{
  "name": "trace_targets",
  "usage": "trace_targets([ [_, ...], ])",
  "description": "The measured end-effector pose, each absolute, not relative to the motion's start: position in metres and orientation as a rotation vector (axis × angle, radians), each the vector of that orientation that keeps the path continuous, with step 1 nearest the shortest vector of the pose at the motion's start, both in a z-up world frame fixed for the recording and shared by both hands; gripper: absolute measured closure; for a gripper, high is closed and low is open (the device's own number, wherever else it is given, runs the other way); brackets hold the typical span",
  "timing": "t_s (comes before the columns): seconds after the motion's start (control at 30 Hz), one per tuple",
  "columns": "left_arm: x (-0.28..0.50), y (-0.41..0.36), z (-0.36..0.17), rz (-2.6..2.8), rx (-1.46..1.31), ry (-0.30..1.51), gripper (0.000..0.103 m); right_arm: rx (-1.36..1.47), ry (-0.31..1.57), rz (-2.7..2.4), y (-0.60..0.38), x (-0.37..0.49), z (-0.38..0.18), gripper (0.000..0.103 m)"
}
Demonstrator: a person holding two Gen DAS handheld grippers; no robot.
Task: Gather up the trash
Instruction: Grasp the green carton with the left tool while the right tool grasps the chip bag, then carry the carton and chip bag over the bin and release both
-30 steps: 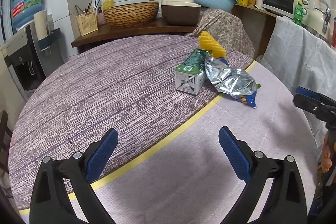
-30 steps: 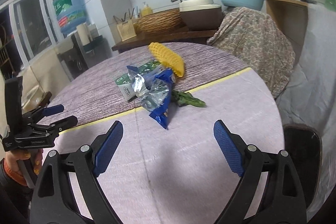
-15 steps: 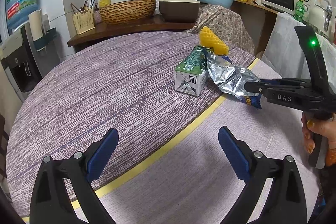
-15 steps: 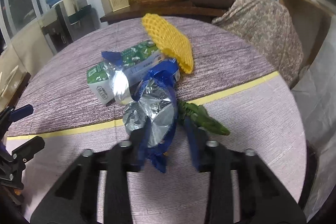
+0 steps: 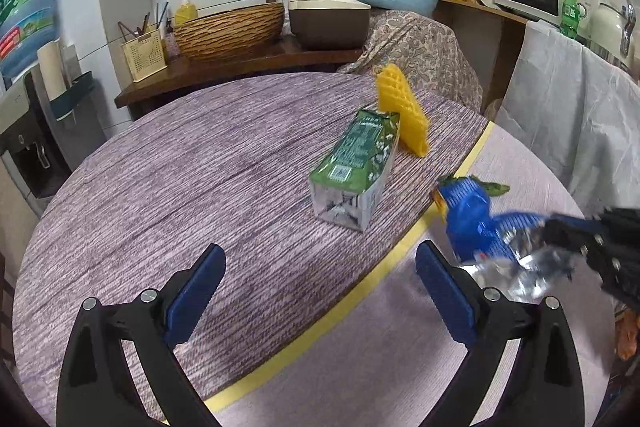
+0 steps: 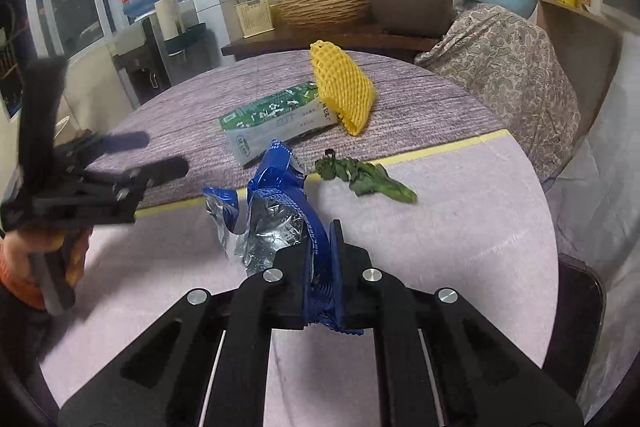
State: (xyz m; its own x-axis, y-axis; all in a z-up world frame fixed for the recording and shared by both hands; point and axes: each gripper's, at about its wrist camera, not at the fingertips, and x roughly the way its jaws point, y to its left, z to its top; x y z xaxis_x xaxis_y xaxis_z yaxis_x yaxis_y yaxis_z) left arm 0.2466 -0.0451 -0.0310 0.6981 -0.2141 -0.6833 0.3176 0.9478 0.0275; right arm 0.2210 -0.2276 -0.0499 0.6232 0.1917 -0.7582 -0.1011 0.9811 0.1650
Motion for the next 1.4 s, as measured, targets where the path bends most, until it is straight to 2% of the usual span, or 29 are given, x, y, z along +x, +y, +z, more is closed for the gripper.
trace_targets([
  [0.37, 0.324, -0.102, -0.049, -0.276, 0.320, 0.863, 0.008, 0.138, 0.871, 0.146, -0.249, 0.181, -0.047, 0.094],
  [0.4, 0.327, -0.105, -0.051, -0.270, 0.328, 0.869, 0.011, 0.138, 0.871, 0.145, -0.250, 0.179, -0.048, 0.094],
  [0.5, 0.329, -0.110, -0.057, -0.265, 0.341, 0.891, 0.039, 0.132, 0.868, 0.134, -0.252, 0.172, -0.050, 0.094],
  [0.67, 0.313, -0.102, -0.055, -0.272, 0.319, 0.881, 0.053, 0.138, 0.855, 0.137, -0.255, 0.164, -0.050, 0.094],
  [1.13, 0.206, -0.054, -0.031, -0.285, 0.186, 0.779, 0.055, 0.146, 0.765, 0.135, -0.260, 0.124, -0.033, 0.094],
  [1.4, 0.152, -0.084, -0.012, -0.353, 0.173, 0.682, 0.055, 0.217, 0.724, 0.072, -0.291, 0.089, -0.027, 0.094],
])
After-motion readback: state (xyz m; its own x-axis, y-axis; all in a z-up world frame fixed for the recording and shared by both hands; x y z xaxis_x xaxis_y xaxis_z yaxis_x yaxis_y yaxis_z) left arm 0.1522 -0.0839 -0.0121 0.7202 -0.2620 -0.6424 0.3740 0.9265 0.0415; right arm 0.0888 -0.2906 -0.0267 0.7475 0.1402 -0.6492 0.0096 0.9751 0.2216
